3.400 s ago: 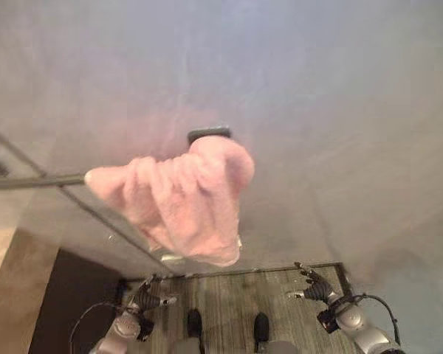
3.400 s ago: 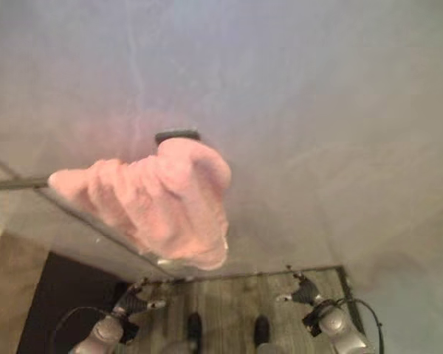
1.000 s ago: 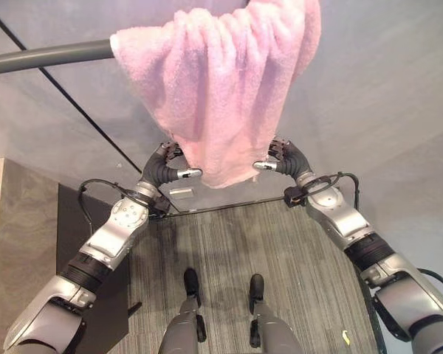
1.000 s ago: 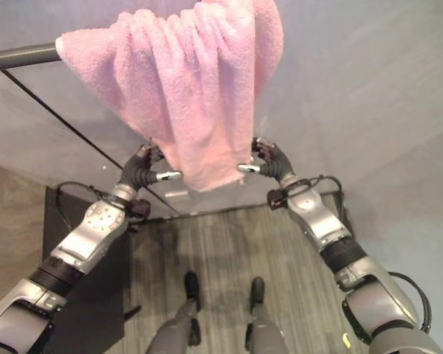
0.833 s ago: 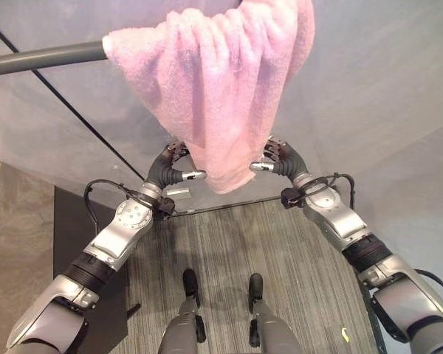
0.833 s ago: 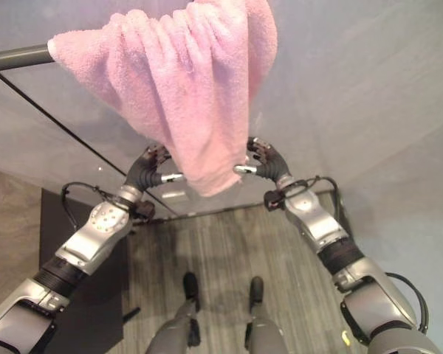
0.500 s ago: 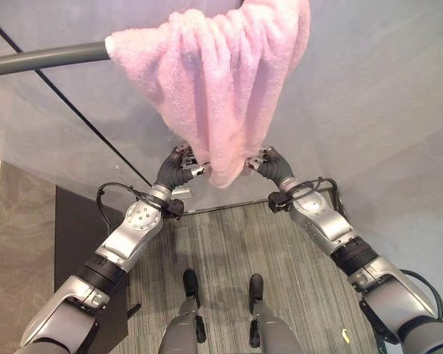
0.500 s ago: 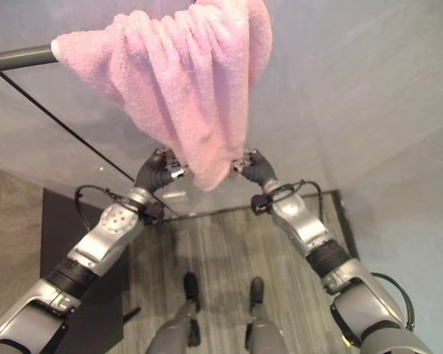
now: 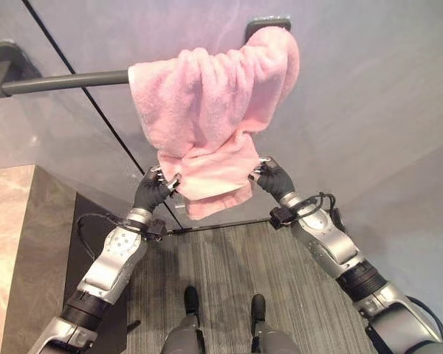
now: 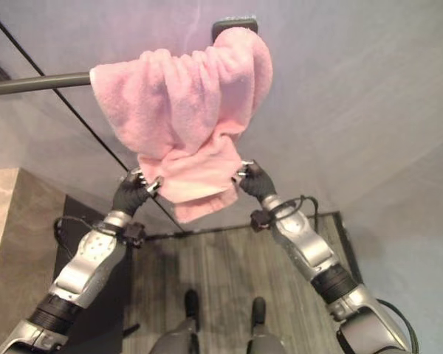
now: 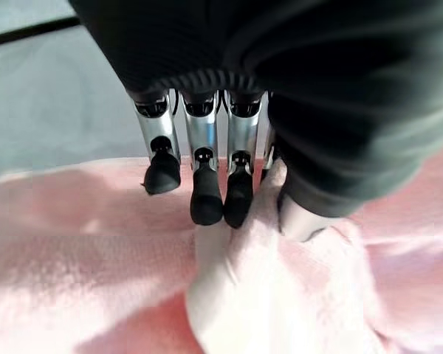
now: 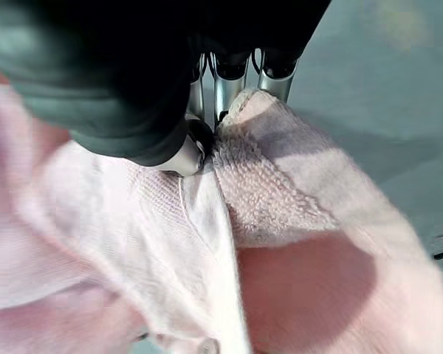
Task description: Put brush and paste in cup on sink, flatten towel.
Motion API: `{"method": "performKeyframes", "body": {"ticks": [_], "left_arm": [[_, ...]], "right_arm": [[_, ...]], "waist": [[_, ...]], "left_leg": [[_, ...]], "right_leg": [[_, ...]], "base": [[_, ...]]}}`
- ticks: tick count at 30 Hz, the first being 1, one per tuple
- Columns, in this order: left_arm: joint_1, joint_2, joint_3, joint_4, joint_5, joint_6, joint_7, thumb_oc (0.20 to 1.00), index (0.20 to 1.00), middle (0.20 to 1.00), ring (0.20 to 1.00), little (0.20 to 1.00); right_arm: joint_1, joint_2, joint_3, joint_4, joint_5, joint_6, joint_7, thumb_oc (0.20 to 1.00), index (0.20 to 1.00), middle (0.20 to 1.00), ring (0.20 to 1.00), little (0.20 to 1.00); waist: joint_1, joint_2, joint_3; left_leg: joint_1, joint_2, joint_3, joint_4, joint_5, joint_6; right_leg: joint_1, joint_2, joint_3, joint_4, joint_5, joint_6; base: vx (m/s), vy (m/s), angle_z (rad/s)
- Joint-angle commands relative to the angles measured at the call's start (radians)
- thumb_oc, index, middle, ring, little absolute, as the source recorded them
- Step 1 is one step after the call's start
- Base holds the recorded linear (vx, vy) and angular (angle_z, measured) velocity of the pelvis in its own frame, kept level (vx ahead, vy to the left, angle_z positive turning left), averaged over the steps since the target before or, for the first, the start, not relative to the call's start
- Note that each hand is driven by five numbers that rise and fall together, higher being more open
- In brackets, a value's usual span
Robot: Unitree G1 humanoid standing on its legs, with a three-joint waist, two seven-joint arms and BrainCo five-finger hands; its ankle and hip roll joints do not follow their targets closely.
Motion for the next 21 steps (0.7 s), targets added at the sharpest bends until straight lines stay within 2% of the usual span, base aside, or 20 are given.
{"method": "performKeyframes", "body": {"ticks": [1, 5, 8, 13, 17, 19, 20, 21], "left_arm": [[-0.004, 0.034, 0.07, -0.001, 0.02, -0.031, 0.013, 0.2, 0.2, 0.2, 0.2, 0.2], [0.005, 0.03, 0.133, -0.103, 0.015, -0.057, 0.04, 0.2, 0.2, 0.2, 0.2, 0.2], [0.015, -0.002, 0.211, -0.246, -0.002, -0.108, 0.081, 0.2, 0.2, 0.2, 0.2, 0.2], [0.09, -0.018, 0.294, -0.327, 0.001, -0.124, 0.107, 0.2, 0.2, 0.2, 0.2, 0.2], [0.178, -0.01, 0.366, -0.318, 0.005, -0.122, 0.128, 0.2, 0.2, 0.2, 0.2, 0.2], [0.195, -0.011, 0.371, -0.294, 0.004, -0.116, 0.137, 0.2, 0.2, 0.2, 0.2, 0.2], [0.205, -0.032, 0.338, -0.22, -0.025, -0.101, 0.131, 0.2, 0.2, 0.2, 0.2, 0.2], [0.205, -0.032, 0.325, -0.198, -0.032, -0.102, 0.129, 0.2, 0.2, 0.2, 0.2, 0.2]], "right_arm": [[0.016, 0.026, -0.054, -0.039, 0.005, -0.068, 0.013, 0.2, 0.2, 0.2, 0.2, 0.2], [0.006, 0.031, -0.063, -0.137, 0.033, -0.091, 0.018, 0.2, 0.2, 0.2, 0.2, 0.2], [-0.025, 0.042, -0.05, -0.27, 0.058, -0.123, 0.028, 0.2, 0.2, 0.2, 0.2, 0.2], [-0.013, 0.057, -0.014, -0.376, 0.086, -0.133, 0.052, 0.2, 0.2, 0.2, 0.2, 0.2], [-0.012, 0.06, 0.051, -0.382, 0.11, -0.11, 0.078, 0.2, 0.2, 0.2, 0.2, 0.2], [-0.012, 0.061, 0.073, -0.351, 0.107, -0.1, 0.079, 0.2, 0.2, 0.2, 0.2, 0.2], [-0.018, 0.079, 0.118, -0.277, 0.107, -0.071, 0.088, 0.2, 0.2, 0.2, 0.2, 0.2], [-0.017, 0.082, 0.123, -0.241, 0.103, -0.073, 0.086, 0.2, 0.2, 0.2, 0.2, 0.2]], "waist": [[0.011, -0.065, -0.116], [0.014, -0.075, -0.132], [0.019, -0.089, -0.144], [0.033, -0.094, -0.15], [0.062, -0.101, -0.147], [0.07, -0.102, -0.145], [0.082, -0.108, -0.141], [0.082, -0.107, -0.14]], "left_leg": [[0.035, 0.027, -0.04, 0.006, -0.025, -0.053], [0.055, 0.034, -0.044, 0.006, -0.028, -0.055], [0.059, 0.037, -0.048, 0.006, -0.029, -0.058], [0.054, 0.032, -0.056, 0.006, -0.031, -0.057], [0.045, 0.027, -0.068, 0.006, -0.028, -0.055], [0.041, 0.025, -0.072, 0.006, -0.026, -0.054], [0.037, 0.022, -0.076, 0.006, -0.024, -0.052], [0.037, 0.023, -0.076, 0.006, -0.024, -0.052]], "right_leg": [[-0.06, -0.078, 0.081, -0.002, 0.048, 0.063], [-0.034, -0.073, 0.07, -0.001, 0.04, 0.061], [-0.023, -0.071, 0.06, 0.001, 0.036, 0.059], [-0.02, -0.075, 0.049, 0.0, 0.034, 0.057], [-0.017, -0.08, 0.035, -0.001, 0.034, 0.055], [-0.016, -0.082, 0.03, -0.001, 0.034, 0.054], [-0.016, -0.084, 0.025, -0.001, 0.036, 0.054], [-0.016, -0.084, 0.023, 0.0, 0.036, 0.054]], "base": [[0.0, 0.0, 0.0], [0.0, 0.0, 0.0], [0.01, -0.009, 0.1], [0.01, -0.001, 0.05], [-0.01, 0.001, 0.03], [-0.02, -0.005, 0.16], [-0.02, -0.01, 0.27], [-0.02, -0.004, 0.23]]}}
